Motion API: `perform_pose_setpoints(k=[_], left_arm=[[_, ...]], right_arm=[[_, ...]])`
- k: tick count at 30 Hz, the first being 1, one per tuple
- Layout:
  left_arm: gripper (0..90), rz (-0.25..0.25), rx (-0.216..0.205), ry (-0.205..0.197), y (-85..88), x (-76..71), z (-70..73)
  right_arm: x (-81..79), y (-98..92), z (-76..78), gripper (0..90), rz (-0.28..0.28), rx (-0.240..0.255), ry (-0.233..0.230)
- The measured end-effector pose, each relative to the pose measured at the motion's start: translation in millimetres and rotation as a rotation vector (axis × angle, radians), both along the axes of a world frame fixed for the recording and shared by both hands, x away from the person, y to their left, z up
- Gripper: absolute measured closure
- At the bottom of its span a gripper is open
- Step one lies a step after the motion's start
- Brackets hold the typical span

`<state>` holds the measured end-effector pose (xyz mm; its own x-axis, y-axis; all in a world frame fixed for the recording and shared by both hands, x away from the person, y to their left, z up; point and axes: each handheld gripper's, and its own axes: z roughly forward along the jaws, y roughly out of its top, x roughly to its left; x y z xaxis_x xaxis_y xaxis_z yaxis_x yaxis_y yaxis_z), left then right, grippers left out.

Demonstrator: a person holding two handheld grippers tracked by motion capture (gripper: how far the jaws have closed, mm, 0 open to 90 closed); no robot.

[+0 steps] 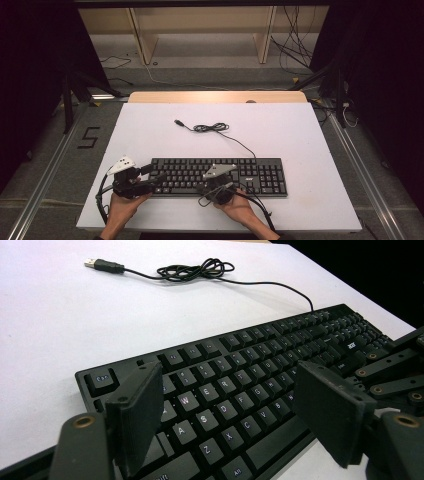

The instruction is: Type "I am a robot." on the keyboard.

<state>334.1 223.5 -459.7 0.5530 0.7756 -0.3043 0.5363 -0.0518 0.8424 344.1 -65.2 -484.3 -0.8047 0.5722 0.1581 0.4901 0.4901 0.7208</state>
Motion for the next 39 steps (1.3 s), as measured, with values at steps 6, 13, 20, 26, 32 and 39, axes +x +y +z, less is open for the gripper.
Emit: perform_pose_setpoints(k=[6, 13, 20, 26, 32, 39], left_arm=[[27.9, -0.001, 0.003, 0.002, -0.2, 0.5, -0.2], [28.2, 0.002, 0.004, 0.006, -0.8, 1.3, -0.4], [32.0, 0.002, 0.009, 0.022, -4.5, 6.0, -1.3], [43.6, -0.003, 0.019, 0.043, -7.8, 13.4, -0.4], [58.3, -0.038, 0.066, 0.063, -17.1, 25.5, 0.6], [74.7, -0.098, 0.127, 0.101, -32.6, 37.1, -4.2]], right_arm=[[-0.2, -2.0, 2.2, 86.9, -0.006, 0.038, 0.015], [-1.5, -10.8, 12.6, 77.2, -0.019, 0.108, -0.004], [0.5, -22.0, 19.3, 59.7, -0.040, 0.139, -0.005], [1.3, -27.9, 26.2, 44.6, -0.051, 0.152, -0.019], [-0.4, -38.3, 29.7, 41.4, -0.070, 0.165, -0.033], [-1.7, -47.2, 33.4, 35.3, -0.092, 0.183, -0.060]])
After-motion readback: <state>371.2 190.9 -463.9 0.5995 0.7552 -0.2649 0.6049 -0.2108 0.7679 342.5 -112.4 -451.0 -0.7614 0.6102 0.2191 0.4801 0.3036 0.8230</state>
